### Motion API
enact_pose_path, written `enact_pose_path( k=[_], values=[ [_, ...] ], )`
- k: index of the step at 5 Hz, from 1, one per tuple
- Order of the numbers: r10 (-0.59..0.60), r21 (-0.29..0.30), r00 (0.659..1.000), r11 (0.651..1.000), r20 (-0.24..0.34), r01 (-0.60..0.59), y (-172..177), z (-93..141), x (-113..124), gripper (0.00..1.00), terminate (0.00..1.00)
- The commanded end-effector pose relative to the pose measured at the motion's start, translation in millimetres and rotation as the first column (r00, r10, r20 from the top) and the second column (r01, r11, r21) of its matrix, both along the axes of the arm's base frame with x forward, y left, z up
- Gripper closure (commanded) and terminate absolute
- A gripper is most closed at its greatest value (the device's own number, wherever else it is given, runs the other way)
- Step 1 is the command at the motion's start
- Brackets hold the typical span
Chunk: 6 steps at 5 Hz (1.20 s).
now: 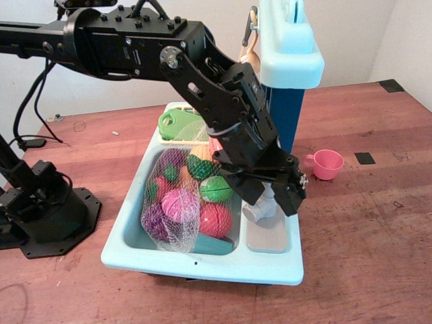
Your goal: Turn lever vertical to front
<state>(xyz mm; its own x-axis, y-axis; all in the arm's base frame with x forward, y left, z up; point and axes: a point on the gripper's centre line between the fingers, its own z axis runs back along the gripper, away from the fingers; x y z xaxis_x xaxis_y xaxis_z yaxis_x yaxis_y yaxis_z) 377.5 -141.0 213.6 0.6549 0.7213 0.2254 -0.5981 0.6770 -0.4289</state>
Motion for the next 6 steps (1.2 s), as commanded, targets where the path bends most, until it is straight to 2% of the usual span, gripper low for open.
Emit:
enact_pose_path(
  k=[1, 4, 6],
  values=[
    [0.0, 0.0, 1.0, 1.0, 0.0, 0.0, 0.0, 0.0, 0.0, 0.0, 0.0],
    [0.009, -0.004, 1.0, 1.0, 0.005, -0.009, 9.0, -15.8, 0.4, 0.0, 0.0],
    [0.043, -0.025, 0.999, 0.999, 0.015, -0.043, 24.2, -33.7, -25.9, 0.0, 0.0]
  ],
)
